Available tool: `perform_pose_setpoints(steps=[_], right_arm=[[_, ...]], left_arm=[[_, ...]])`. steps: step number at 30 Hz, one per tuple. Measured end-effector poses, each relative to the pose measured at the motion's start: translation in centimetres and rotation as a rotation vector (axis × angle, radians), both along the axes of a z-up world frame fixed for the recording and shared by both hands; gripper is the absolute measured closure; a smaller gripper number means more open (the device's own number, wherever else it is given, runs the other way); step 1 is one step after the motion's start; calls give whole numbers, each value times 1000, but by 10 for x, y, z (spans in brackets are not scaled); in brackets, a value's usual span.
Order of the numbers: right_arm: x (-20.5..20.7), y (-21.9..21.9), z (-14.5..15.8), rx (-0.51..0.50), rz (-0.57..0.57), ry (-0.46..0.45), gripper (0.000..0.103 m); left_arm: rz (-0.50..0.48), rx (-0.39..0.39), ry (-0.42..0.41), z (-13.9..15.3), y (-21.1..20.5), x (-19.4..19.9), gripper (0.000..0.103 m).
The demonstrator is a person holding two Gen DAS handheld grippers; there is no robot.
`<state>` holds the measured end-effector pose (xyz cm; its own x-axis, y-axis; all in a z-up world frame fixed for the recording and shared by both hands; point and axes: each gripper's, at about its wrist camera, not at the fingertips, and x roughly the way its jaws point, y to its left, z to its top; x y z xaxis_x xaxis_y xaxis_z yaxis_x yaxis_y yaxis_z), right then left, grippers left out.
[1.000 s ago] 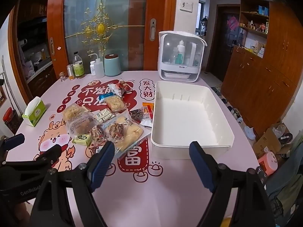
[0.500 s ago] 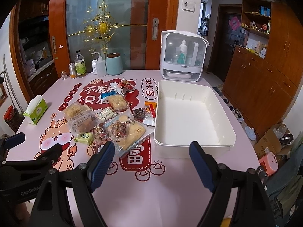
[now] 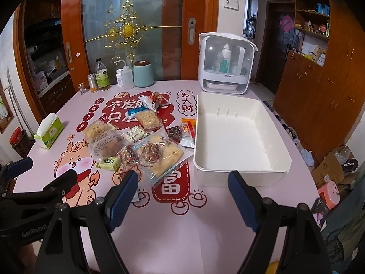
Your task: Organize snacks
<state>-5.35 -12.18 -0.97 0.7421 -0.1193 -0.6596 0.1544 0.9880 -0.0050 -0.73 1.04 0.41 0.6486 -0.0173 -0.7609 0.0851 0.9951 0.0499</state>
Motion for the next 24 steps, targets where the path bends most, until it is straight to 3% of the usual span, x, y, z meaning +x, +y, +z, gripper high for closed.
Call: perform_pose_setpoints(steps=[13,24], right_arm=[[6,13,2,6,27,13,21],[28,28,14,-54,68,-5,21]], left_arm=[[-34,-37,-44,10,16,-1,1],[-21,18,-174,21,35,7,1]])
